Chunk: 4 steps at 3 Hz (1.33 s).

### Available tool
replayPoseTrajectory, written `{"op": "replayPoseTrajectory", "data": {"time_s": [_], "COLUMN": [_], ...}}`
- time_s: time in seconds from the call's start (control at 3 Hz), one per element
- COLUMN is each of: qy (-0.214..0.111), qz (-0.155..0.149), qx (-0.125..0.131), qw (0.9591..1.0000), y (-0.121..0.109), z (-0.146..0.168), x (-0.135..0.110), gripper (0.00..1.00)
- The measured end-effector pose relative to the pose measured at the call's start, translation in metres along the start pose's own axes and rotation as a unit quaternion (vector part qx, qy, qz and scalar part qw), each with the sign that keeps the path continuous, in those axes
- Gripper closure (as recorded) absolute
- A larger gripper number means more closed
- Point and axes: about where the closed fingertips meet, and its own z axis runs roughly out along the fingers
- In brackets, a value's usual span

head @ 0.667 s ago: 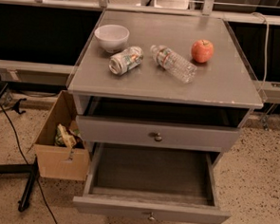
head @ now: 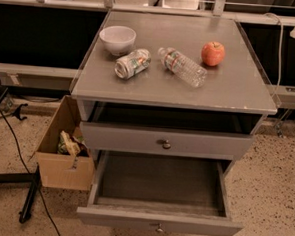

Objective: Place water bottle into middle drawer

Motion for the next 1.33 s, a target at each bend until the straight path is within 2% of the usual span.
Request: {"op": "replayPoseTrajectory", "data": {"time_s": [0.33, 0.67, 1.0, 1.33], "qy": [-0.034, -0.069, -0.082, -0.062], "qz": [0.030, 0.071, 0.122, 0.172], "qx": [-0.001, 0.001, 0.024, 0.064], "qw": [0.9990, 0.9950, 0.9888, 0.9811], "y": [-0.023, -0.048, -0.066, -0.085], "z": [0.021, 0.044, 0.060, 0.083], "x": [-0.011, -0.029, -0.042, -0.057], "gripper": [0.00, 0.00, 0.00, 0.00]}}
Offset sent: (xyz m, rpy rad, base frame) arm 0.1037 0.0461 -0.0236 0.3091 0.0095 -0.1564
